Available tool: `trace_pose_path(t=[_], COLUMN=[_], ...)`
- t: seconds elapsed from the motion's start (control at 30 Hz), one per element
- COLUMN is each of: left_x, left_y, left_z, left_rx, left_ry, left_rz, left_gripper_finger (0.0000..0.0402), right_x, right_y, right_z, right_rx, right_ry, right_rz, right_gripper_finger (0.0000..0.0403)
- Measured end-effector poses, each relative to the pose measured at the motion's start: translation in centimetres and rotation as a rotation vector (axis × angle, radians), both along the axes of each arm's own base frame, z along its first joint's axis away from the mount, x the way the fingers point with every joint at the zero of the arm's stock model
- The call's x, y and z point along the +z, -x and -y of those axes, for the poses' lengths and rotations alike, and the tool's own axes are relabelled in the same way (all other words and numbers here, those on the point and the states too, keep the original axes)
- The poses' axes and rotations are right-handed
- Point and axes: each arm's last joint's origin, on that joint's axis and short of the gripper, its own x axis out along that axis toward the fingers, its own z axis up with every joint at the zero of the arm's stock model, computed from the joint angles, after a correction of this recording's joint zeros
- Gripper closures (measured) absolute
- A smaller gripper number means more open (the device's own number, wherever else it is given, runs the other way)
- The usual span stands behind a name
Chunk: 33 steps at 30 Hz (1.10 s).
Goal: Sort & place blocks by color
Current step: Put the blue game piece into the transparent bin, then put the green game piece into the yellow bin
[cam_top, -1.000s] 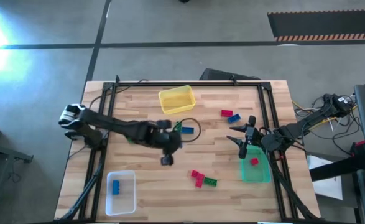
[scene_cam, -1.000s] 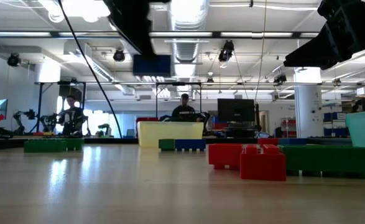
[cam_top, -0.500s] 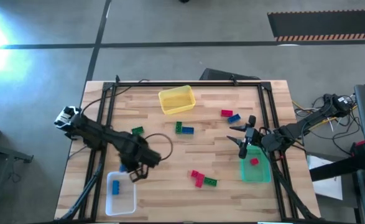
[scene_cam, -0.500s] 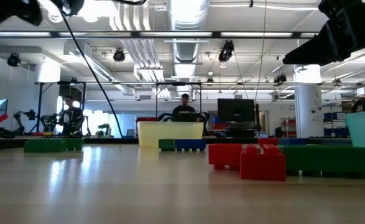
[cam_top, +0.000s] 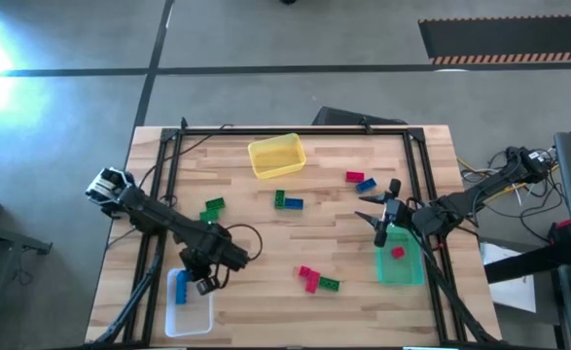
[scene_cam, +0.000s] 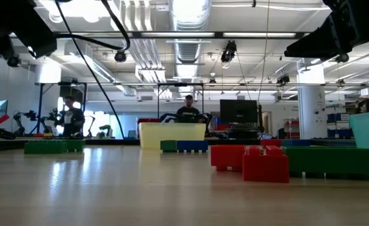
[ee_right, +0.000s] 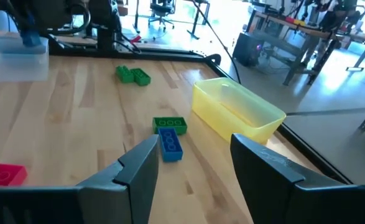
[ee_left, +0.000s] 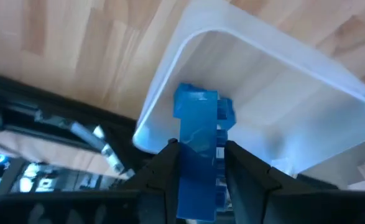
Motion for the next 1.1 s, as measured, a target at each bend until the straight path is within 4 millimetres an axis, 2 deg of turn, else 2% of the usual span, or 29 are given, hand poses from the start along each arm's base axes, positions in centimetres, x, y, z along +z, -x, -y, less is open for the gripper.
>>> trace_pose_path(t=[0.37, 0.73, 0.9, 1.1], left_x=[-0.7, 0.2, 0.5, 0.4], left_y=[0.2, -0.7, -1.4, -2.4], left_z=[-0.1, -0.3, -1.4, -4.0], left_rx=[0.015, -0.015, -0.102, -0.238], left_ry=[-0.008, -0.029, -0.108, -0.240], left_rz=[-0.012, 0.072, 0.164, 0.253], left_gripper_finger=[0.0257, 0.0251, 0.0250, 0.0251], right_x=[0.0, 0.0, 0.0, 0.0], right_y=[0.0, 0.0, 0.0, 0.0], right_z=[0.0, 0.0, 0.0, 0.0], right_rx=[0.002, 0.003, 0.003, 0.003], right_ry=[0.004, 0.003, 0.005, 0.005], right_rz=[-0.002, -0.002, -0.003, -0.002], right_gripper_finger=[0.0213, 0.0213, 0.0213, 0.0213])
